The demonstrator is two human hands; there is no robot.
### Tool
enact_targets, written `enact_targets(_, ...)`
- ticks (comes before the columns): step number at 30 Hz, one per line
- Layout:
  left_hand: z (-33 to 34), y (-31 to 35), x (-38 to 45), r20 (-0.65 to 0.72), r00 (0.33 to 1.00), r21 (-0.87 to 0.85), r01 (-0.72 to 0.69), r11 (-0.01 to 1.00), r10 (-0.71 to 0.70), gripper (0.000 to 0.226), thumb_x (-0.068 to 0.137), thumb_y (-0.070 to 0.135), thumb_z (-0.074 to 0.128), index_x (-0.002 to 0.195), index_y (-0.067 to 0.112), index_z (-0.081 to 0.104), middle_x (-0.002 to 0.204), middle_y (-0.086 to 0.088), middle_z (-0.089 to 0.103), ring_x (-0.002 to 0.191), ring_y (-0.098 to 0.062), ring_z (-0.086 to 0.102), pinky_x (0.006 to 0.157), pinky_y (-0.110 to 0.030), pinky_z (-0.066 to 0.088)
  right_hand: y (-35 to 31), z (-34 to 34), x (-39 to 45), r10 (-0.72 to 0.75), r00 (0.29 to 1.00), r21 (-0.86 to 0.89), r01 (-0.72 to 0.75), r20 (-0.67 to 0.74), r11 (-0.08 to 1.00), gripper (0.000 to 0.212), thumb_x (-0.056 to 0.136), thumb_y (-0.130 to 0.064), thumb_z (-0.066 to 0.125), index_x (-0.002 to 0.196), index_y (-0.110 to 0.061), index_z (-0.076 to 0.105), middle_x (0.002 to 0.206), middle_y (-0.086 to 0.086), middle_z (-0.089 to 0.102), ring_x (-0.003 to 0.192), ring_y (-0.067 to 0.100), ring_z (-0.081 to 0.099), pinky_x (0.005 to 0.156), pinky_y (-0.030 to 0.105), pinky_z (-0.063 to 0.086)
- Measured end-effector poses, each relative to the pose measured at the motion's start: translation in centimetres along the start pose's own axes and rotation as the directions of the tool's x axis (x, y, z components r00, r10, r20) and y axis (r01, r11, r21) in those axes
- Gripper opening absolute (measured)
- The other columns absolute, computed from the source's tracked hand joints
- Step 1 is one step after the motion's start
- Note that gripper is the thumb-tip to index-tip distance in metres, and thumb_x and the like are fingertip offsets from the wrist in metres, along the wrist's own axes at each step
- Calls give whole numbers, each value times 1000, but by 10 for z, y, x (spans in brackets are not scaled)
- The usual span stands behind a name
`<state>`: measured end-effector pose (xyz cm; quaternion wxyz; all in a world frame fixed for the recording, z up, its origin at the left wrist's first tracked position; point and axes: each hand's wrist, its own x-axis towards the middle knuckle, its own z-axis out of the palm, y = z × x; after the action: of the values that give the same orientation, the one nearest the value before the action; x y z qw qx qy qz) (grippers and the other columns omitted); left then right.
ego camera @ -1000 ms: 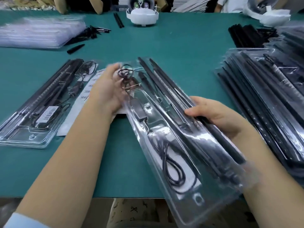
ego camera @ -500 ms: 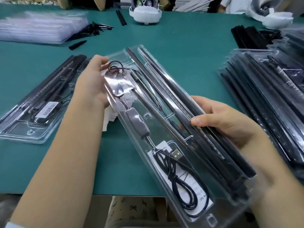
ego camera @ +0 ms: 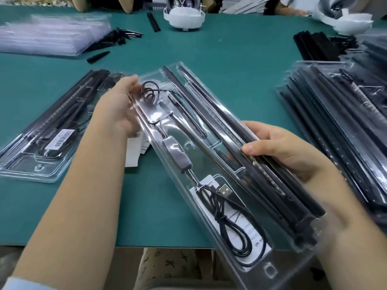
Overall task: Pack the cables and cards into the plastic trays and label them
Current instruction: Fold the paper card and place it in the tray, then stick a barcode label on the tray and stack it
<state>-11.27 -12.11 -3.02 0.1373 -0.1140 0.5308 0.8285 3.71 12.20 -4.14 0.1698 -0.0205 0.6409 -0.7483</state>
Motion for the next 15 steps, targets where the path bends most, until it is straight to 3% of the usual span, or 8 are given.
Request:
enact_targets(2,0,2,2,-78,993,89,-87,992,94,36,92,43,52,97,10,65,81,0,67,68,-16,65,57,-28,55,0,-2,3,-8,997,1,8,-74,1000,51,74,-5,68,124,-9,58,104,20,68,72,28,64,58,33,57)
enact_targets(4,-1,2,4,-157,941,341,-233,911,300,36,92,39,45,95,10,67,80,1,69,74,-19,63,60,-28,54,0,-3,7,-40,974,29,48,-222,998,38,74,-11,65,112,-8,63,92,16,70,66,24,64,55,30,56)
enact_targets(5,-3,1,6,-146,887,584,-280,762,438,35,88,36,46,95,9,67,79,0,68,76,-21,61,64,-30,53,0,-4,8,-63,948,32,77,-313,996,30,78,-11,62,107,-7,64,85,12,71,62,19,66,53,27,56)
enact_targets(7,-8,-7,10,0,811,953,-177,245,585,42,83,39,50,112,12,64,100,-7,66,95,-28,58,82,-38,47,1,-6,13,-81,876,20,102,-476,995,22,86,-8,59,107,-2,63,78,8,72,60,16,67,52,25,55)
enact_targets(8,-8,-12,10,41,831,995,-87,57,555,49,81,41,54,121,14,59,114,-11,62,109,-33,54,90,-41,44,2,-8,16,-69,843,26,98,-533,995,23,88,-8,59,109,1,62,77,8,71,59,16,67,52,27,56)
enact_targets(9,-6,-15,9,42,868,999,-30,-33,494,53,79,42,58,125,14,55,122,-12,58,117,-36,49,92,-42,42,4,-9,19,-54,818,35,90,-573,995,24,88,-9,60,109,2,61,75,8,71,58,17,67,51,28,56)
enact_targets(12,0,-20,6,36,915,997,-8,-71,401,28,78,36,60,100,19,53,100,-6,57,104,-33,54,75,-33,40,6,-11,25,-28,770,23,56,-637,998,21,87,-8,64,106,2,61,71,8,70,54,16,66,48,27,54)
enact_targets(15,1,-17,3,91,876,994,-52,-94,474,11,83,28,51,84,17,57,87,-4,60,80,-29,52,60,-26,36,8,-12,31,-25,753,-15,20,-657,1000,11,84,-11,68,92,-4,66,69,5,70,54,15,65,48,24,52)
